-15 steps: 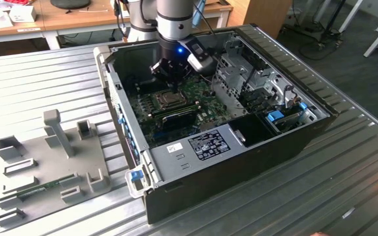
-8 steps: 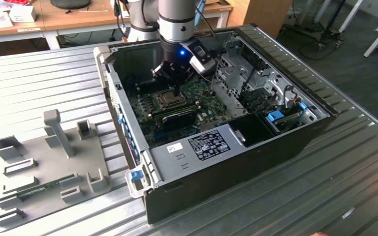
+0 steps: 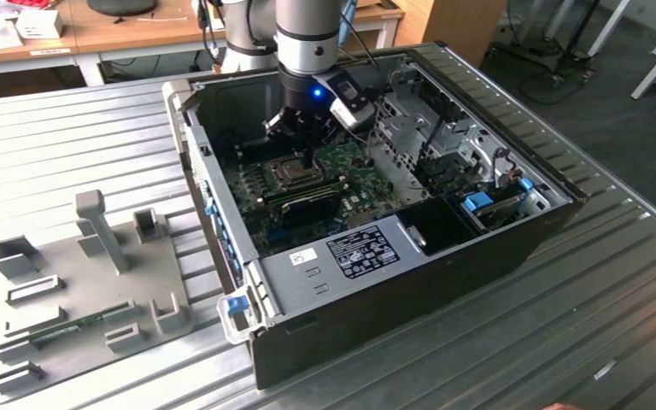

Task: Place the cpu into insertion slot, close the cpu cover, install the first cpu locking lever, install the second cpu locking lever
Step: 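Install the second cpu locking lever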

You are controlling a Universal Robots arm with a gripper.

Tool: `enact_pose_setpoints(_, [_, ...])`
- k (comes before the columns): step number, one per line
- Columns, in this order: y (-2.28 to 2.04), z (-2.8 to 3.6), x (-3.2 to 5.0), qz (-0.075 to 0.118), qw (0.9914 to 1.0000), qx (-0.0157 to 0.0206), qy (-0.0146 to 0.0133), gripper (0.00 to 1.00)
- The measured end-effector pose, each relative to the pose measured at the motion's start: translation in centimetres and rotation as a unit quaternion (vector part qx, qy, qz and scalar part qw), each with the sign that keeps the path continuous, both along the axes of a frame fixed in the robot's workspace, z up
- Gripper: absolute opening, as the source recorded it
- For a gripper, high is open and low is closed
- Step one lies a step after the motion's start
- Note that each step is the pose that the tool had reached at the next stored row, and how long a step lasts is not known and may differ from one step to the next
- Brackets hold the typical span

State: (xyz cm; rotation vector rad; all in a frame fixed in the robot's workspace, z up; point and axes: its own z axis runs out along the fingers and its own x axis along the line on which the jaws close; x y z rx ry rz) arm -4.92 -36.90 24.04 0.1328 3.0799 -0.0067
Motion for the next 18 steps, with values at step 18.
enact_pose_setpoints(18, [0.00,-0.44,-0.49,0.000,1.00000,0.0000,0.0000,0.11])
